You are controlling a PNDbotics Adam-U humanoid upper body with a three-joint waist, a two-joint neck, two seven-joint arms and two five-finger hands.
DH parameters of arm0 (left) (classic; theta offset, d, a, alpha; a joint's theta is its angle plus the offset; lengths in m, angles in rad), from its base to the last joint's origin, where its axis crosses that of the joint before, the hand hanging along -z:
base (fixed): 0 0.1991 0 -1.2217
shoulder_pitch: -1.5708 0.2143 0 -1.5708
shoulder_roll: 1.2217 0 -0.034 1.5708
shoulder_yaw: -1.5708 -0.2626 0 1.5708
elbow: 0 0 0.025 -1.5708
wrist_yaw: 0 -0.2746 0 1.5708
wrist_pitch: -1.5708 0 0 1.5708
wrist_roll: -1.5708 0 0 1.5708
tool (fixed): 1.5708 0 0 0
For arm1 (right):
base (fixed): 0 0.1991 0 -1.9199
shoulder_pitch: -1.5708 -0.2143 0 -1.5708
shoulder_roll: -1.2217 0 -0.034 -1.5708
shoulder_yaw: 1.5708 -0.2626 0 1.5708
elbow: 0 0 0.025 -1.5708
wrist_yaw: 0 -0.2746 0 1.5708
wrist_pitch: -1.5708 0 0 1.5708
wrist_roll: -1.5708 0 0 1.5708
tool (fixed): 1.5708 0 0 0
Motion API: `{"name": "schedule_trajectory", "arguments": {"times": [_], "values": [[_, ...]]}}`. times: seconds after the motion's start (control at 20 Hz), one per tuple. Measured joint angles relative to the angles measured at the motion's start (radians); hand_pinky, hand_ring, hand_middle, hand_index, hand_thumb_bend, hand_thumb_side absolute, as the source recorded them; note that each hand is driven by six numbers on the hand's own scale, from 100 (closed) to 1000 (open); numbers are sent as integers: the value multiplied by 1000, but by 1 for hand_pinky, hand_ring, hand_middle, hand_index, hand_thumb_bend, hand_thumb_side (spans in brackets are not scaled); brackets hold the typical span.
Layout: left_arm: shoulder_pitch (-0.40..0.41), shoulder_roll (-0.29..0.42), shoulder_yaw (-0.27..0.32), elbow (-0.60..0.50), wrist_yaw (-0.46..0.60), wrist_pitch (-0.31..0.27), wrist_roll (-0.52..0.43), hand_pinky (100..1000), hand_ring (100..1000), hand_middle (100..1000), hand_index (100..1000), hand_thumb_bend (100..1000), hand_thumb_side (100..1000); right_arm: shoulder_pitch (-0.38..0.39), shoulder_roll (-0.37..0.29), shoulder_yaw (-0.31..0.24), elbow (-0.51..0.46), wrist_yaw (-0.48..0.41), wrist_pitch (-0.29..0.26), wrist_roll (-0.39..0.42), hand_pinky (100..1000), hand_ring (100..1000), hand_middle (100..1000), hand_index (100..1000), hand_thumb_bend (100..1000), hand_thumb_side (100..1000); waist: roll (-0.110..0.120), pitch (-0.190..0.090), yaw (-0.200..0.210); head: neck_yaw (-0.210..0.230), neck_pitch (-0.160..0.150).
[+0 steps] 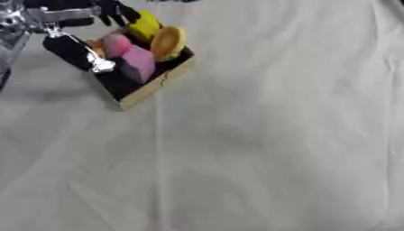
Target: Pick up objects on the table and place them in the box.
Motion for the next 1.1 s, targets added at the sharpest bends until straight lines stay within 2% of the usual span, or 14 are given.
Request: {"name": "schedule_trajectory", "arguments": {"times": [0.05, 0.1, 0.2, 0.3, 0.5, 0.6, 0.8, 0.85, 0.9, 1.1], "values": [[5, 1, 14, -18, 11, 18, 27, 744, 752, 736, 870, 100, 217, 0, 0, 0, 0, -2, -2, 1, 947, 827, 627, 807, 100, 470, 0, -1, 1, -2, 0], [15, 2, 30, -43, 28, 36, 64, 713, 700, 676, 819, 100, 338, 0, 0, 0, 0, -3, -3, 2, 946, 827, 628, 807, 100, 470, 0, -3, 4, -5, 1], [56, 6, 65, -117, 99, 70, 168, 693, 673, 649, 801, 100, 428, 0, 0, 0, 0, -4, -6, 1, 946, 827, 628, 807, 100, 470, 0, -5, 8, -14, 5], [116, 18, 101, -202, 214, 94, 307, 687, 671, 651, 803, 100, 504, -1, 0, 0, 0, -6, -8, 1, 945, 827, 628, 807, 100, 470, 0, -5, 13, -30, 8], [278, 43, 177, -381, 484, 93, 617, 691, 672, 652, 792, 100, 560, -9, 0, -1, 0, -8, -18, 4, 944, 827, 628, 799, 100, 470, 0, -5, 19, -53, 8], [362, 53, 216, -476, 585, 77, 738, 694, 672, 648, 786, 100, 567, -9, 0, -1, 0, -8, -26, 5, 943, 827, 629, 797, 100, 470, 0, -5, 24, -59, 8], [490, 60, 291, -568, 688, -16, 882, 700, 678, 657, 790, 100, 575, -15, 0, -5, 0, -8, -42, 2, 954, 837, 642, 797, 100, 470, -5, -5, 37, -67, 8], [515, 61, 310, -576, 700, -48, 906, 703, 680, 661, 792, 100, 689, -18, 0, -7, 0, -9, -49, 2, 957, 840, 646, 799, 100, 470, -8, -5, 39, -69, 8], [539, 61, 327, -580, 709, -80, 927, 704, 681, 662, 793, 100, 578, -19, 0, -7, 0, -9, -56, 2, 957, 840, 647, 799, 100, 470, -11, -5, 42, -70, 8], [628, 61, 379, -583, 726, -195, 982, 706, 685, 668, 803, 100, 587, -27, 0, -7, 0, -18, -89, 9, 950, 841, 652, 801, 100, 470, -14, -5, 50, -71, 8]]}}
